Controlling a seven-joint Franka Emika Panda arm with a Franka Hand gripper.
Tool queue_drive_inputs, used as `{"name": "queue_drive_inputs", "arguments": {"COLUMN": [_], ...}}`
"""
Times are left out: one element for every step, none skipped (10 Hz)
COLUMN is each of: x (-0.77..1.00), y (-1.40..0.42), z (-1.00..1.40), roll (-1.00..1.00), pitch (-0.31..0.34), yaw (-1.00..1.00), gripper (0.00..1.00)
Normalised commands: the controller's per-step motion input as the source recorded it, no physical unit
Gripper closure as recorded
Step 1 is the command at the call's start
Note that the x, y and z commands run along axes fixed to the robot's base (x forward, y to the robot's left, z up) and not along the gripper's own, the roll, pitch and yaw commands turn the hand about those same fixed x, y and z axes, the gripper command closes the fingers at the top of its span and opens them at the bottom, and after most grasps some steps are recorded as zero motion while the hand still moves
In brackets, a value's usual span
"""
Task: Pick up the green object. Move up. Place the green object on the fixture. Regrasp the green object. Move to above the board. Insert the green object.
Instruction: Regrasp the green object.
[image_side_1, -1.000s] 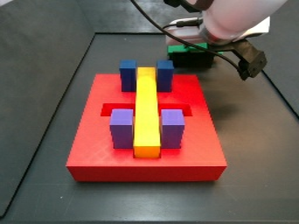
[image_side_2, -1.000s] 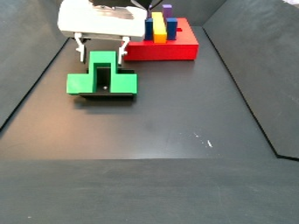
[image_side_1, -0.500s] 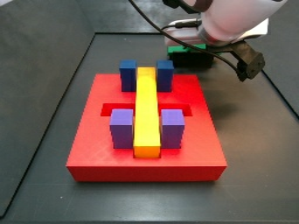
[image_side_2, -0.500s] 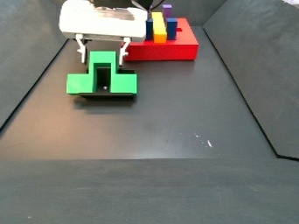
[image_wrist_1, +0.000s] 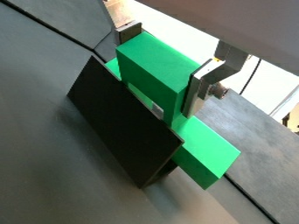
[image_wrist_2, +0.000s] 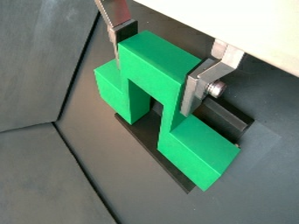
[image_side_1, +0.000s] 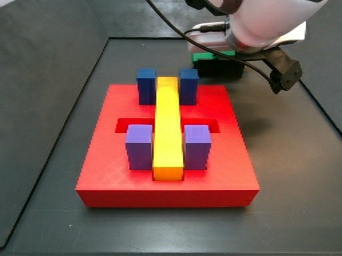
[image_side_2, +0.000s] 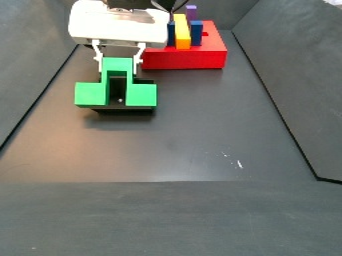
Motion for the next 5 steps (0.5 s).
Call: {"name": "queue_drive_inputs", "arguments": {"x": [0.00, 0.00, 0.00, 0.00, 0.00], "y": [0.00, 0.00, 0.00, 0.00, 0.00], "z": [0.00, 0.00, 0.00, 0.00, 0.00], "roll": [0.00, 0.00, 0.00, 0.00, 0.00], "pitch": [0.000, 0.000, 0.000, 0.000, 0.000], "yaw": [0.00, 0.00, 0.00, 0.00, 0.00], "gripper": [1.00, 1.00, 1.00, 1.00, 1.00]}}
